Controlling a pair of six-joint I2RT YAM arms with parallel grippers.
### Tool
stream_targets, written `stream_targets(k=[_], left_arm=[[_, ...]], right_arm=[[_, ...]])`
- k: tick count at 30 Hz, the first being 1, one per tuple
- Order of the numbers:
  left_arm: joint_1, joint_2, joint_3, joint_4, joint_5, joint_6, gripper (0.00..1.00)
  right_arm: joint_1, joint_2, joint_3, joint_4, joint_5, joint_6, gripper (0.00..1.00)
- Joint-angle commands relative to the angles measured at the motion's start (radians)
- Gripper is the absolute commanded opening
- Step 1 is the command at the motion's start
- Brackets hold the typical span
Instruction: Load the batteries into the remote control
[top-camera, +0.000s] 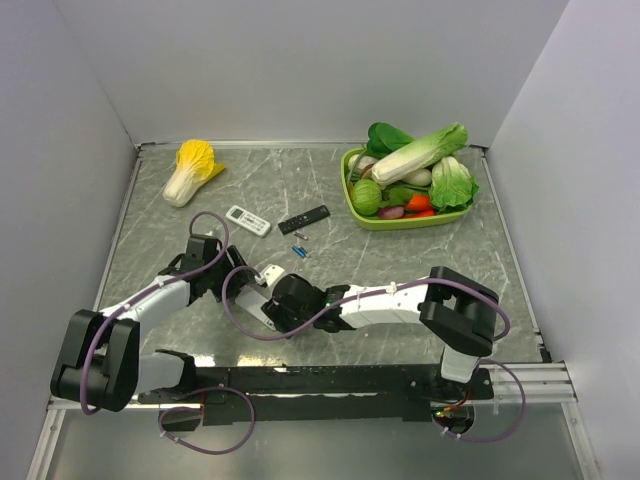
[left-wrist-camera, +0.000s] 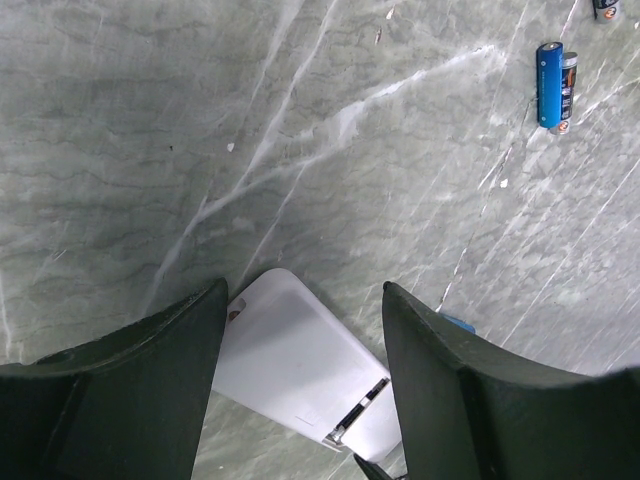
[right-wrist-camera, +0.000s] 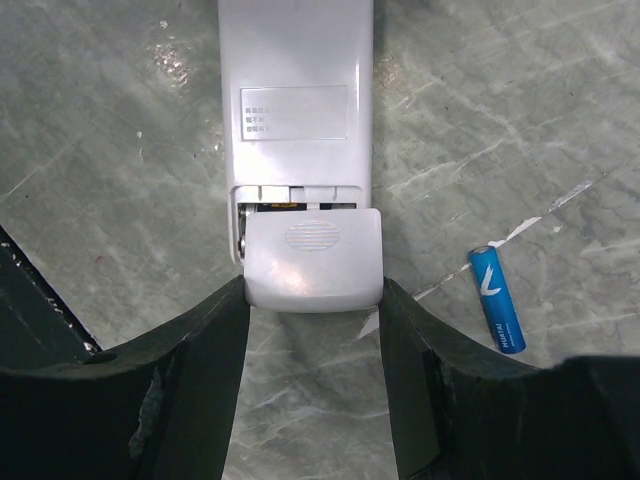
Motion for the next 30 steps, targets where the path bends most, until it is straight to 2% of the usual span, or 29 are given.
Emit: stream_targets(k=[1, 17, 21, 30], left_arm=[[-0.002, 0.012, -0.031, -0.035, 0.018, -0.005, 0.69], [-0.002, 0.012, -0.032, -0.029, 0.026, -0.005, 0.69], [-0.002, 0.011, -0.032, -0.031, 0.027, -0.005, 0.69], [-0.002, 0.011, -0.032, -0.029, 0.03, -0.005, 0.69]], right_arm=[[0.011, 0.018, 0.05, 0.007, 0.022, -0.004, 0.32], [0.022, 0.033, 0.068, -0.018, 0.036, -0.007, 0.36], [0.022, 0.042, 0.08, -0.028, 0.027, -0.007, 0.41], [0.025, 0.047, 0.09, -0.044, 0.016, -0.004, 0.47]])
